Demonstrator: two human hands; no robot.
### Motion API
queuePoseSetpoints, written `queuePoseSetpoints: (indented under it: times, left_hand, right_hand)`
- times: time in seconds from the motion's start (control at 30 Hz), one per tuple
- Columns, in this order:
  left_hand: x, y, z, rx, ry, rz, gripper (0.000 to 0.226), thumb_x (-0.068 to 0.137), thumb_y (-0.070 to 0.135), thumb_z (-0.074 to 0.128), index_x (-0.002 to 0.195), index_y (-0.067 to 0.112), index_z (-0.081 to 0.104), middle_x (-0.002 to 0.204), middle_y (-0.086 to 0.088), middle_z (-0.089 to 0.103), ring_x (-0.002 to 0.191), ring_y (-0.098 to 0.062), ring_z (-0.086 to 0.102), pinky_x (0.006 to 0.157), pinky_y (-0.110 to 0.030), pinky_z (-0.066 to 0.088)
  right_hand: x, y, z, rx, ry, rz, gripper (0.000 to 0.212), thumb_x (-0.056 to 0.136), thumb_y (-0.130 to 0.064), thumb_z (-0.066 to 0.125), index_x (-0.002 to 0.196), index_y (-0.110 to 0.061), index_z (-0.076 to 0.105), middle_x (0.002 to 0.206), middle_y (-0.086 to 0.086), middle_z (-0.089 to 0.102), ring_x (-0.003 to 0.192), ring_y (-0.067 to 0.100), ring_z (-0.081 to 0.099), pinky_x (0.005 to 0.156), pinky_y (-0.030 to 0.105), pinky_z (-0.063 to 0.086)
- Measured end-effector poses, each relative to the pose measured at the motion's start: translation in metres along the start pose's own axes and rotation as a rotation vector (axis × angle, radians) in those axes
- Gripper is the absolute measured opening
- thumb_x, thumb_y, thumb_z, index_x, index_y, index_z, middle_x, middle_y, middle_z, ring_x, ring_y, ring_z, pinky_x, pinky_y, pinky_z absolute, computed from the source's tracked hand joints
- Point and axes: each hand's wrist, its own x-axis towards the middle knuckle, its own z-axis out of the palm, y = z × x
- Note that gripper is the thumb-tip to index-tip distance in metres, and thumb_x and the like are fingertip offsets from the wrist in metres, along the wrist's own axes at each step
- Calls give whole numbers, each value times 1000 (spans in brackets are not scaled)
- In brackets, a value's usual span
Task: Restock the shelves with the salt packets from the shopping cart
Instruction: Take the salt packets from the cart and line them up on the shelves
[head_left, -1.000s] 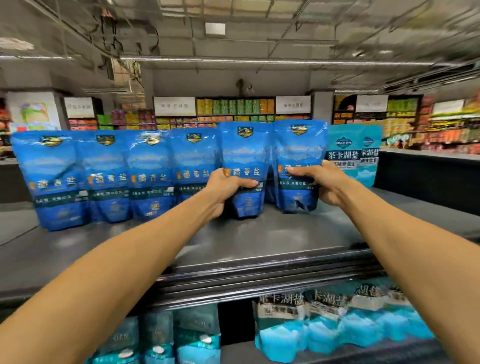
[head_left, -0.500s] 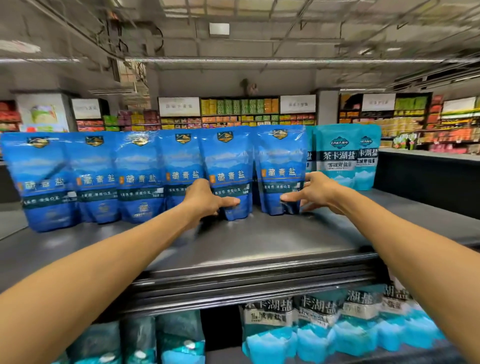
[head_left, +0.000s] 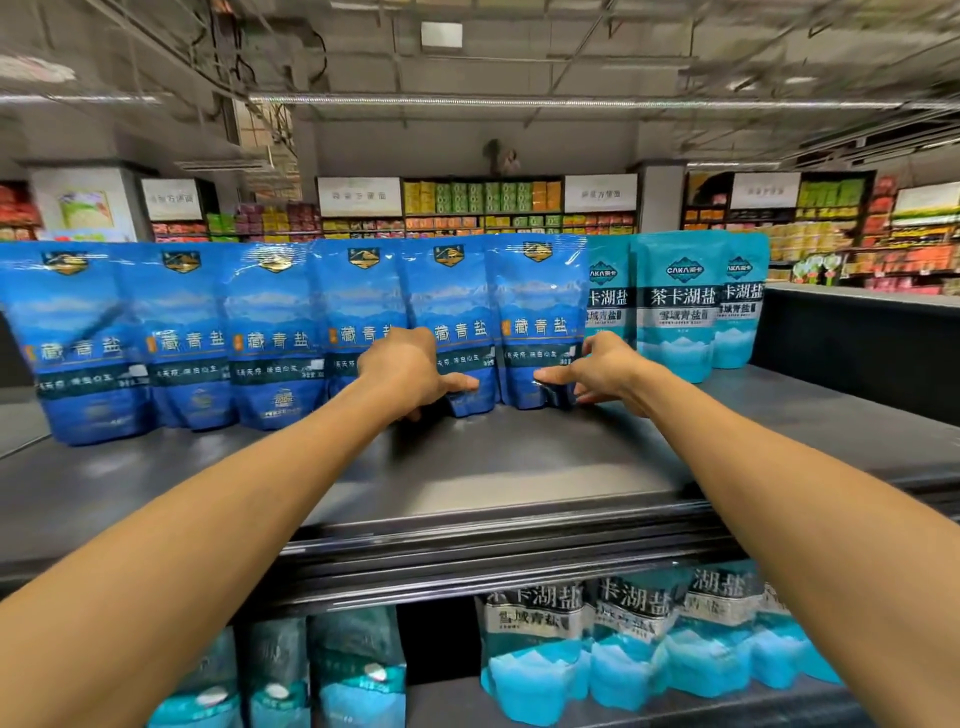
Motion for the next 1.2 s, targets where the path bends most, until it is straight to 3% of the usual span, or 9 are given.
queuePoseSetpoints:
  times: [0.13,0.27,0.37,0.5,0.63,0.73,0.9,1.03,1.2]
  left_hand:
    - [-4,-5,2,-29,12,0,64,73,77,62,84,15,50,80,-8,66,68,-25,64,66,-36,57]
    - [-13,-14,-3,-184,11,-8,57,81,66,64,68,11,56,61,-7,69,53,-20,61,69,-39,61]
    - [-23,-20,-9,-274,141,38,56,96,46,54,65,0,65,53,-10,67,48,-23,63,68,-39,59]
    - [-53,-8,-19,-666,170,62,50,101,35,47,66,2,64,53,-1,69,39,-20,59,40,-22,44]
    - [-103,34,-31,-1167,111,159,30,100,22,52,80,5,65,62,-3,71,43,-13,56,36,-25,43]
    - [-144,80,-32,-1454,-13,286,23,100,12,50,84,2,63,63,-7,68,43,-15,51,34,-23,40]
    - [-210,166,6,-1630,-267,419,22,100,8,49,83,4,61,61,-8,65,41,-17,50,32,-23,39]
    - [-272,238,60,-1688,-613,414,23,100,6,46,82,4,59,58,-7,64,40,-17,54,32,-22,41]
    - [-367,313,141,-1549,-1043,368,21,101,4,46,84,3,59,59,-10,62,36,-13,52,30,-20,39]
  right_hand:
    - [-6,1,-2,0,-16,-29,33,75,-37,85,89,-16,64,85,-3,69,81,13,62,81,39,59]
    - [-18,-2,-6,0,57,-19,44,81,-48,77,73,-20,44,78,-1,52,77,15,53,70,37,54]
    - [-34,-3,-17,-15,124,-70,42,86,-49,70,76,-16,46,79,6,43,77,21,47,68,33,42]
    - [-67,-2,-37,106,261,-154,27,91,-36,67,94,-9,63,98,11,68,93,25,68,79,35,51]
    - [-133,7,-62,291,315,-290,10,95,-21,64,97,-12,65,95,11,73,72,12,74,56,18,53]
    - [-191,29,-82,311,319,-370,10,96,-17,63,96,-8,67,80,8,73,61,16,69,50,22,49]
    - [-282,93,-103,255,486,-355,6,95,-8,62,92,-6,66,72,8,71,53,16,61,48,22,45]
    - [-365,164,-122,224,660,-189,5,95,-4,61,92,-3,65,70,7,70,57,14,64,51,21,47]
    - [-480,251,-136,242,914,103,5,93,0,61,91,-1,65,68,8,70,60,12,65,52,19,48]
